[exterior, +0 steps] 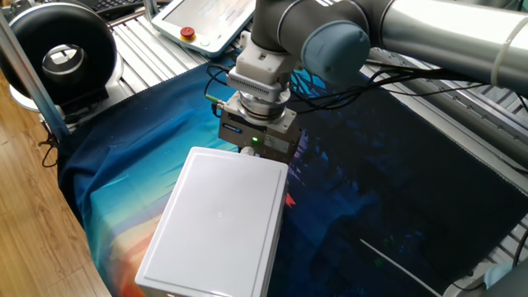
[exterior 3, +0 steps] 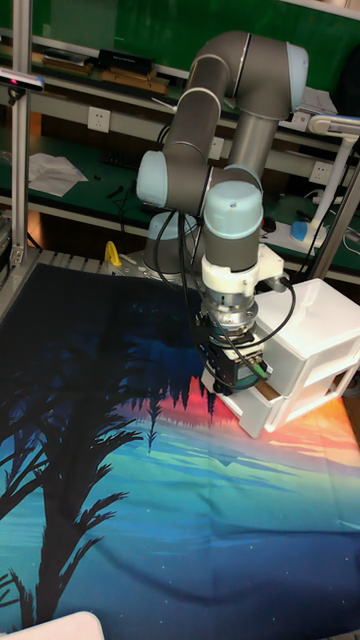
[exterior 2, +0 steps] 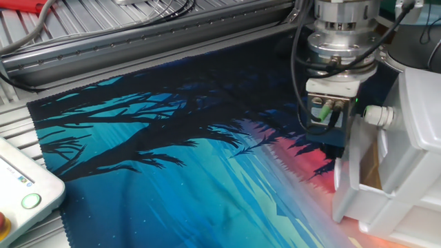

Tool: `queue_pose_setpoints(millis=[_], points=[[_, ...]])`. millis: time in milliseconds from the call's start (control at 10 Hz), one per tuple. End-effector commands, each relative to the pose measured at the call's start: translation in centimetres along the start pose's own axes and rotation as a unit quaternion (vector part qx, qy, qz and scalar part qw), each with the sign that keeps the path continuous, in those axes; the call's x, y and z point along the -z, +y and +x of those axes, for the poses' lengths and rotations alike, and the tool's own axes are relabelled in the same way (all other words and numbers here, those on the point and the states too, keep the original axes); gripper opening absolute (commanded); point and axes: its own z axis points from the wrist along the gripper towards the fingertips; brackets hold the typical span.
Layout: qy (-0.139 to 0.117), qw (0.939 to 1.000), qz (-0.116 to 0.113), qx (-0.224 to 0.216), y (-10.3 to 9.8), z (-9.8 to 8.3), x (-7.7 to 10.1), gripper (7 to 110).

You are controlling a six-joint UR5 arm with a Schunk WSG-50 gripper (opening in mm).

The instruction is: Grasp the handle and close the drawer

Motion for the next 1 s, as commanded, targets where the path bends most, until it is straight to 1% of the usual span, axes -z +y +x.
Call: queue_pose_setpoints(millis=[0, 100, 200, 300, 400, 500, 700, 800, 900], points=[[0.006, 0.9998, 0.004, 0.017, -0.1, 0.9, 0.2, 7], [0.034, 0.9993, 0.002, 0.017, -0.1, 2.2, 0.3, 7], [0.059, 0.9981, -0.003, 0.019, -0.1, 2.9, 0.4, 7], [0.06, 0.9981, -0.008, 0.015, -0.1, 2.3, 0.3, 7], [0.058, 0.9983, -0.006, 0.007, -0.5, 2.0, 0.4, 7], [0.055, 0.9985, -0.002, 0.004, -0.7, 1.8, 0.4, 44], [0.043, 0.9991, -0.001, -0.002, -0.7, 1.4, 0.3, 44], [0.043, 0.9991, 0.001, -0.002, -0.8, 1.4, 0.3, 66], [0.042, 0.9991, 0.0, -0.002, -0.8, 1.4, 0.3, 66]])
